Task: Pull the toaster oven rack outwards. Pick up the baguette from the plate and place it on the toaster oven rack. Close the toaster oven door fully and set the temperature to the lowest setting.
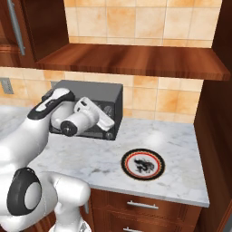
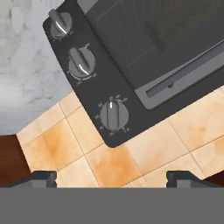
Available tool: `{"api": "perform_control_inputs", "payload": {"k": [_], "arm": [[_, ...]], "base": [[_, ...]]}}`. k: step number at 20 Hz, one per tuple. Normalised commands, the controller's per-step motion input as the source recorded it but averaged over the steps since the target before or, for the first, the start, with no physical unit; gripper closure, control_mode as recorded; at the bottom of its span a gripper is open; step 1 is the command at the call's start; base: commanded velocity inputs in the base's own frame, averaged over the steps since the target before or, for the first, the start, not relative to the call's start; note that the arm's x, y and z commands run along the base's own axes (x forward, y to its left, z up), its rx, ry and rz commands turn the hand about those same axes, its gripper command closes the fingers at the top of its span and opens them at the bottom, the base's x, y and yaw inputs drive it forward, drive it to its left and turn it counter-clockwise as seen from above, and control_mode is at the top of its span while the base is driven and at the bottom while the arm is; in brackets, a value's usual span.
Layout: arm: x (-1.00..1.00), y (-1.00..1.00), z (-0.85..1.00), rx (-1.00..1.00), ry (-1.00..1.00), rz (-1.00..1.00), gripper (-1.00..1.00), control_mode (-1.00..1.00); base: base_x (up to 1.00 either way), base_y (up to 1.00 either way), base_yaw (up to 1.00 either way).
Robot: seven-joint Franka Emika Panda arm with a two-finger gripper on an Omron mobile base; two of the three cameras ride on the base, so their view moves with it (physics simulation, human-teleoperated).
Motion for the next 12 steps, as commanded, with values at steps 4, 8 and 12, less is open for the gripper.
{"api": "perform_control_inputs", "payload": {"k": [4,8,12], "arm": [[-0.87,0.0,-0.01,-0.03,-0.13,-0.25,-1.0,-1.0],[-0.42,-0.05,0.26,-0.02,-0.2,-0.14,-1.0,-1.0],[-0.02,-0.21,0.16,0.0,-0.14,0.03,-1.0,-1.0]], "base": [[0.0,0.0,0.0],[0.0,0.0,0.0],[0.0,0.0,0.0]]}}
